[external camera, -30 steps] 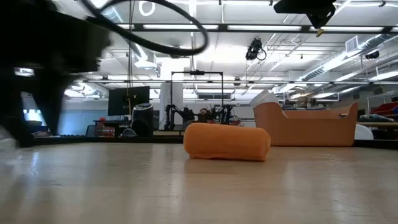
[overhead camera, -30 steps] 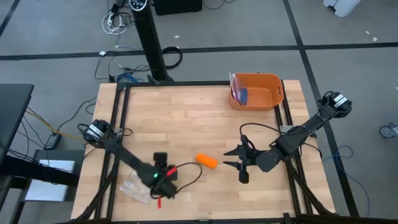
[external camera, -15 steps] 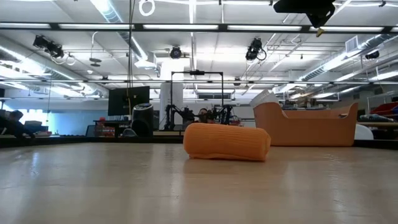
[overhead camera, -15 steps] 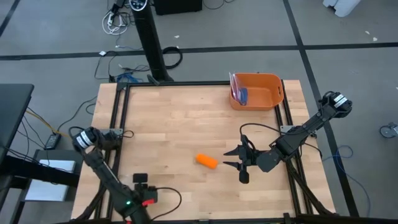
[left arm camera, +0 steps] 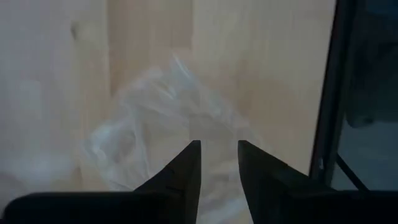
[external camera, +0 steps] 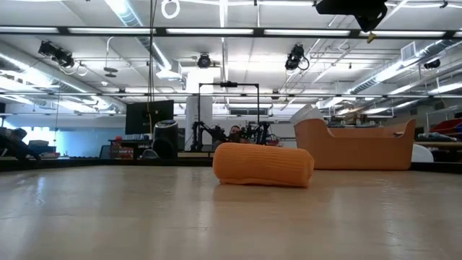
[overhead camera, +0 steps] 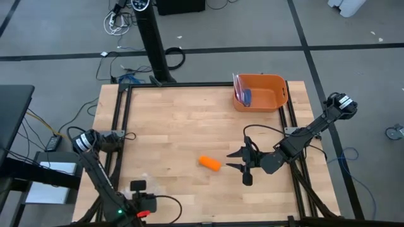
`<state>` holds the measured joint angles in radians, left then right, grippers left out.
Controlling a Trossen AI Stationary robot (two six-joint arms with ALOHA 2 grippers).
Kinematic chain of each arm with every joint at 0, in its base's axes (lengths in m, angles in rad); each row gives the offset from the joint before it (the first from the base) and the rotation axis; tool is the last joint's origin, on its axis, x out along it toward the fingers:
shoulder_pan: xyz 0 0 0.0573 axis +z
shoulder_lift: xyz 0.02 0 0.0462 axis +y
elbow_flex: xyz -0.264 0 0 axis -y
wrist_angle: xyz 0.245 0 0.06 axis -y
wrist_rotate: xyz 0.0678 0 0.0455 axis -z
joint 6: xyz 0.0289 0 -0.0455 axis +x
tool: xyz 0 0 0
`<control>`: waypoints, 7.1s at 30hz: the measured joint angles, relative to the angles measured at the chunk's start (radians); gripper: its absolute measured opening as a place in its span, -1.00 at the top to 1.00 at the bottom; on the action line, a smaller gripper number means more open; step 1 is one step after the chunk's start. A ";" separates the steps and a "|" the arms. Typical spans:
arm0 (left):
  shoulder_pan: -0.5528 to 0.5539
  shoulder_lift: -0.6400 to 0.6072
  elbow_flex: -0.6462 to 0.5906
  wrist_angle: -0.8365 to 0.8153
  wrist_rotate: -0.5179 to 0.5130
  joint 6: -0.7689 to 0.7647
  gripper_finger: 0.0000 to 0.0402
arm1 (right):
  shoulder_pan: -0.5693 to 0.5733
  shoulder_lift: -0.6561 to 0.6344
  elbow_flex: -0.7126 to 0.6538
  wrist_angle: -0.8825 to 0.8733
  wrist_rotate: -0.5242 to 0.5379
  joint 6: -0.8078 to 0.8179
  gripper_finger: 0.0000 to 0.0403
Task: Roll bandage
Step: Prepare the transparent zip bag
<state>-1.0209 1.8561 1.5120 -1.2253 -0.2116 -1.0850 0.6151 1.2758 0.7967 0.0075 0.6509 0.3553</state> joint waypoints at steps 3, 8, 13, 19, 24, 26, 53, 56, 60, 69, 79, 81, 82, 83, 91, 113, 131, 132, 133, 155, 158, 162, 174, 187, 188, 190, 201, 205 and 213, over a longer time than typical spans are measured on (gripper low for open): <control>-0.015 0.000 -0.035 0.002 0.027 -0.054 0.49 | 0.000 0.000 0.000 -0.004 0.000 0.000 0.25; -0.024 0.000 -0.144 0.051 0.031 -0.098 0.59 | 0.000 0.000 0.000 -0.005 0.000 0.000 0.25; 0.000 0.000 -0.302 0.193 0.027 -0.093 0.70 | 0.000 0.000 0.000 -0.007 0.000 0.000 0.25; 0.102 -0.008 -0.433 0.351 -0.070 0.023 0.80 | 0.000 0.000 0.000 -0.009 0.001 -0.010 0.25; 0.265 0.005 -0.437 0.345 -0.329 0.176 0.90 | 0.000 0.000 0.000 -0.006 0.001 -0.017 0.25; 0.340 0.001 -0.433 0.357 -0.391 0.246 0.94 | -0.001 0.000 0.000 -0.004 0.001 -0.019 0.25; 0.371 -0.222 -0.565 0.558 -0.264 0.584 0.62 | 0.032 0.000 0.000 -0.019 -0.018 -0.029 0.23; 0.371 -0.213 -0.596 0.607 -0.276 0.578 0.47 | 0.030 0.000 0.000 -0.016 -0.018 -0.035 0.23; 0.372 -0.213 -0.626 0.607 -0.292 0.580 0.32 | 0.029 0.000 0.000 -0.016 -0.018 -0.035 0.23; 0.404 -0.213 -0.688 0.614 -0.291 0.578 0.31 | 0.029 0.000 0.000 -0.016 -0.018 -0.035 0.23; 0.419 -0.213 -0.706 0.636 -0.297 0.584 0.61 | 0.029 0.000 0.000 -0.016 -0.017 -0.035 0.24; 0.420 -0.213 -0.706 0.636 -0.290 0.584 0.75 | 0.029 0.000 0.000 -0.016 -0.018 -0.035 0.24; 0.423 -0.213 -0.706 0.637 -0.285 0.584 0.83 | 0.029 0.000 0.000 -0.016 -0.017 -0.036 0.24; 0.425 -0.213 -0.706 0.637 -0.274 0.581 0.90 | 0.029 0.000 0.000 -0.016 -0.017 -0.036 0.24; 0.442 -0.213 -0.635 0.640 -0.254 0.514 0.98 | 0.029 0.000 0.000 -0.016 -0.018 -0.058 0.25; 0.746 -0.214 -0.510 1.452 -0.284 0.865 0.99 | -0.001 0.000 0.000 0.167 0.015 -0.489 0.25; 0.784 -0.214 -0.510 1.375 -0.122 1.048 0.99 | -0.112 -0.003 0.211 -0.325 -0.081 -0.167 0.25; 0.783 -0.214 -0.510 1.377 -0.122 1.048 0.99 | -0.120 -0.002 0.211 -0.327 -0.085 -0.154 0.25; 0.783 -0.214 -0.510 1.381 -0.122 1.048 0.99 | -0.129 -0.002 0.211 -0.329 -0.095 -0.148 0.25; 0.776 -0.223 -0.473 1.384 -0.152 1.055 0.84 | -0.177 -0.002 0.211 -0.379 -0.162 -0.157 0.98; 0.765 -0.252 -0.473 1.365 -0.172 1.056 0.73 | -0.168 -0.005 0.211 -0.383 -0.159 -0.174 0.99; 0.735 -0.309 -0.474 1.300 -0.269 1.057 0.62 | -0.165 -0.009 0.211 -0.385 -0.155 -0.176 0.99; 0.620 -0.454 -0.758 1.779 -0.364 1.217 0.48 | -0.167 -0.015 0.151 -0.243 -0.143 -0.227 1.00; 0.592 -0.457 -1.255 2.746 -0.189 1.275 0.48 | -0.074 -0.021 0.108 0.245 0.026 -0.469 1.00; 0.592 -0.466 -1.255 2.740 -0.208 1.263 0.48 | -0.063 -0.021 0.108 0.285 0.028 -0.490 1.00; 0.593 -0.472 -1.246 2.739 -0.222 1.230 0.48 | -0.045 -0.020 0.108 0.370 0.029 -0.539 1.00; 0.575 -0.456 -1.047 2.594 -0.177 1.400 0.39 | -0.033 -0.019 0.108 0.445 0.027 -0.604 1.00; 0.574 -0.455 -0.976 2.431 -0.198 1.401 0.39 | -0.034 -0.018 0.108 0.453 0.030 -0.616 1.00; 0.574 -0.456 -0.920 2.358 -0.240 1.441 0.39 | -0.028 -0.018 0.108 0.447 0.029 -0.620 1.00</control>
<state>-0.4473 1.4002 0.5919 1.1332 -0.4519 0.3564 0.5873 1.2579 0.9051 0.4543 0.6804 -0.2649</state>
